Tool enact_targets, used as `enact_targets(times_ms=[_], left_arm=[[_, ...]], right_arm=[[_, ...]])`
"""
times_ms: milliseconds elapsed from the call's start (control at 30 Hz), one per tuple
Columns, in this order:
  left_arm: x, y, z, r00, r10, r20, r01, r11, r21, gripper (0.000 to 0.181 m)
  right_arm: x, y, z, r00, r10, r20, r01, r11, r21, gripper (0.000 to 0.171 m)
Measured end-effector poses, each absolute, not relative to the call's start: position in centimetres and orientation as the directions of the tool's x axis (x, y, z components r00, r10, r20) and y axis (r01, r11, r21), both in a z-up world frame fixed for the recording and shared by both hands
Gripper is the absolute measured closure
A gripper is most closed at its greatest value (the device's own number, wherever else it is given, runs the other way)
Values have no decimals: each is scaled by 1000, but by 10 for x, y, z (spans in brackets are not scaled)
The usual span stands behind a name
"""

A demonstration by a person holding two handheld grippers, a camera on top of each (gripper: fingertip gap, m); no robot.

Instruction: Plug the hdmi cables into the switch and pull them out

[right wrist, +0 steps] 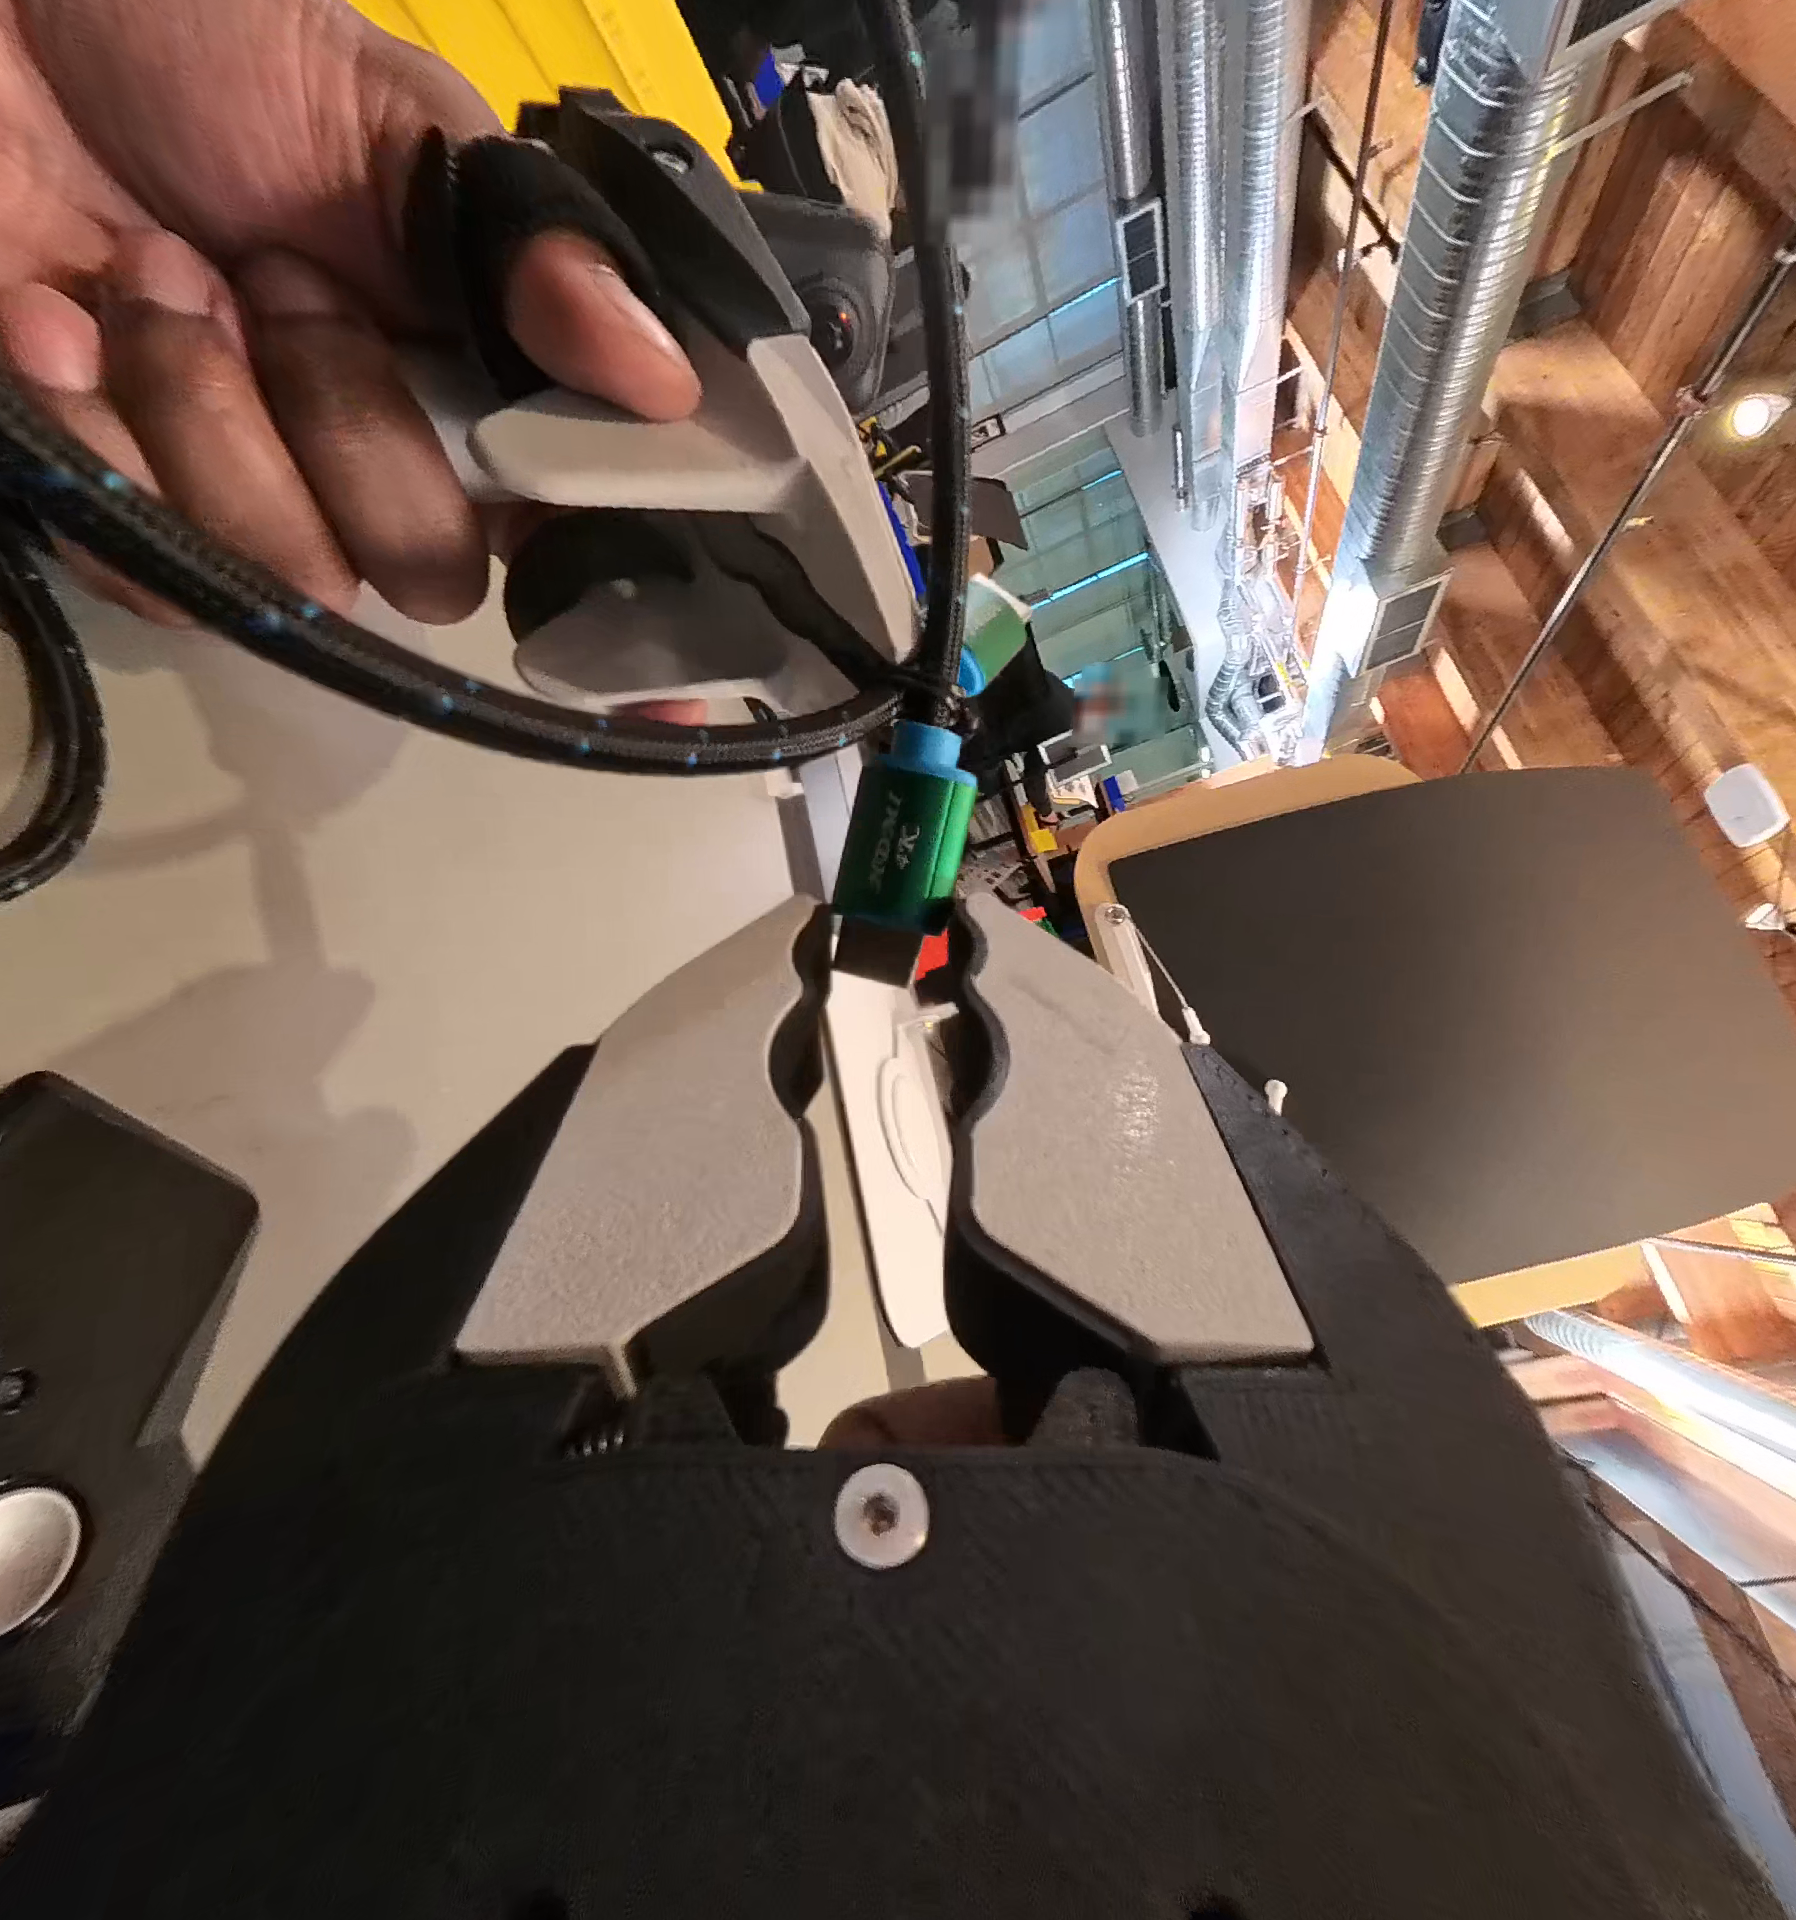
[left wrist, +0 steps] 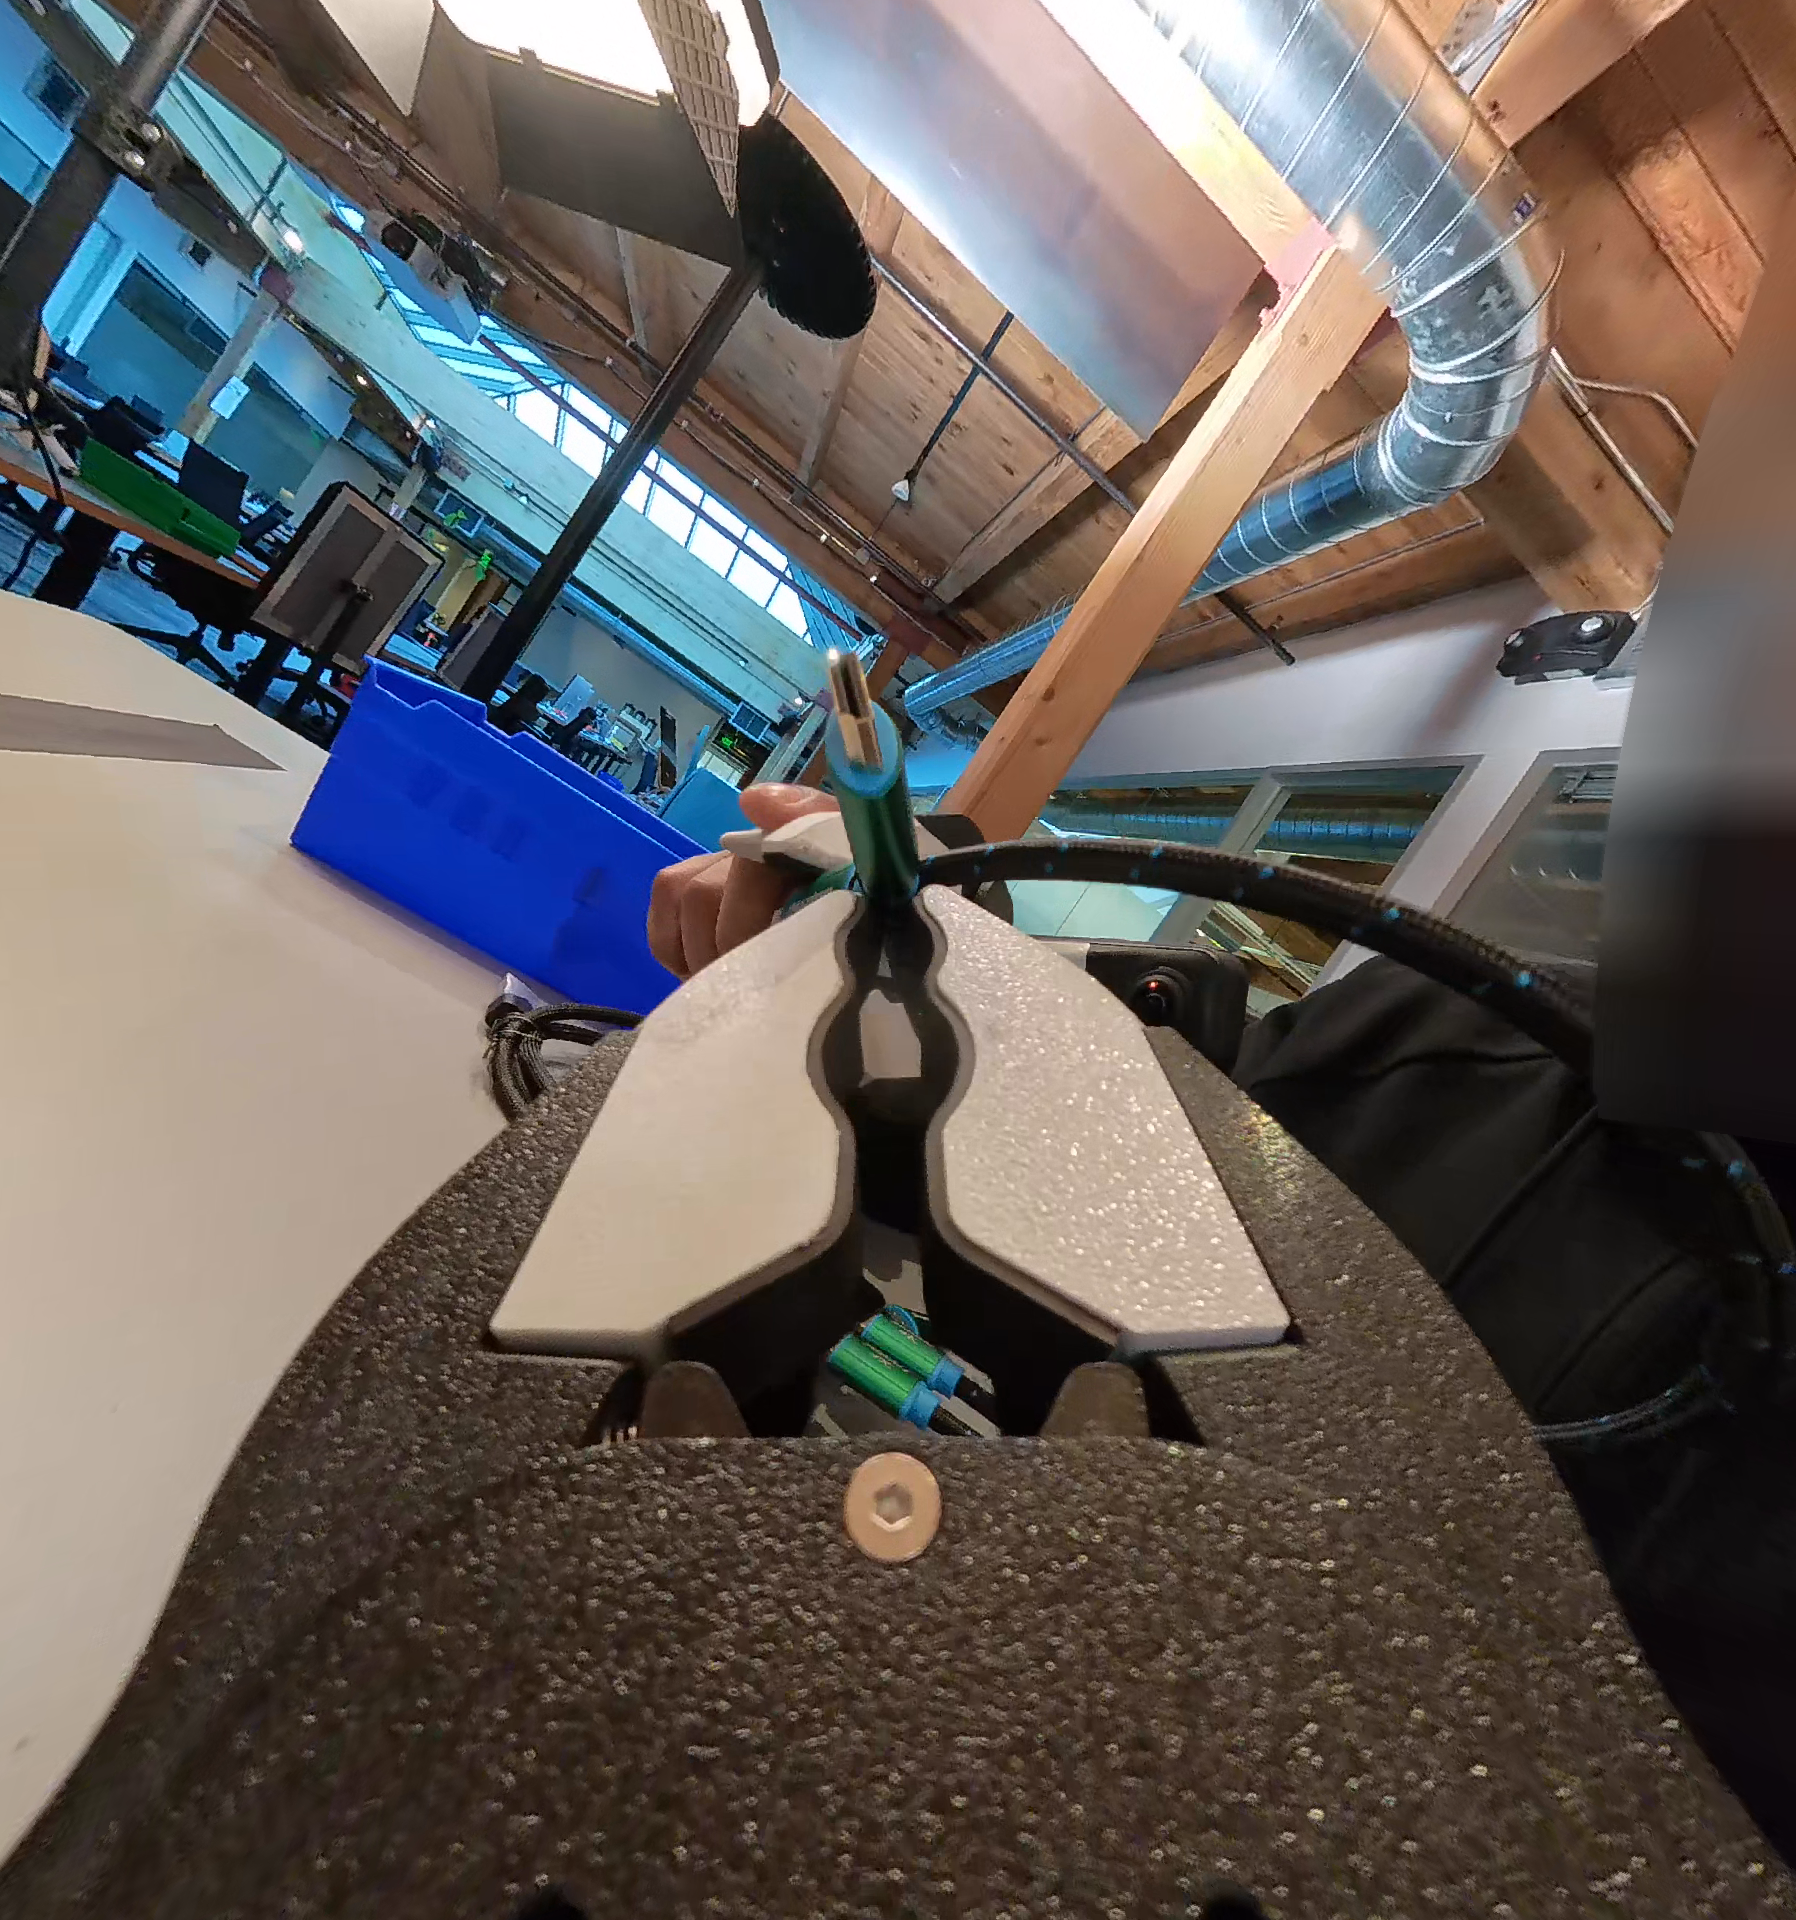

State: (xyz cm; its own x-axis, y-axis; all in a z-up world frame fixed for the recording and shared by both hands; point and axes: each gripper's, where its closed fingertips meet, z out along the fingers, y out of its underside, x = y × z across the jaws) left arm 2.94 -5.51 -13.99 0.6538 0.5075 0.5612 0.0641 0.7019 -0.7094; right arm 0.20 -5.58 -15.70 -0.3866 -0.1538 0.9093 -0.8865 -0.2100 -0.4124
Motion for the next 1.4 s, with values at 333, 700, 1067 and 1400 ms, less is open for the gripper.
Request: enact_targets(times_ms=[333, 700, 1067, 1400], left_arm=[[37, -60, -156, 593, 623, 511, 144, 542, -828, 160], [59, -104, -137, 449, 750, 486, 79, 509, -857, 153], [44, -44, -191, 457, 743, 489, 436, 292, -851, 153], [45, -62, -207, 358, 806, 470, 486, 269, -831, 153]], right_arm=[[-2, -49, -170, -401, -315, 860, -863, -187, -470, 151], [19, -23, -215, -379, -682, 625, -791, -112, -601, 151], [44, -10, -228, -311, -763, 566, -778, -138, -613, 154], [43, -9, -228, -314, -757, 573, -777, -143, -614, 154]])
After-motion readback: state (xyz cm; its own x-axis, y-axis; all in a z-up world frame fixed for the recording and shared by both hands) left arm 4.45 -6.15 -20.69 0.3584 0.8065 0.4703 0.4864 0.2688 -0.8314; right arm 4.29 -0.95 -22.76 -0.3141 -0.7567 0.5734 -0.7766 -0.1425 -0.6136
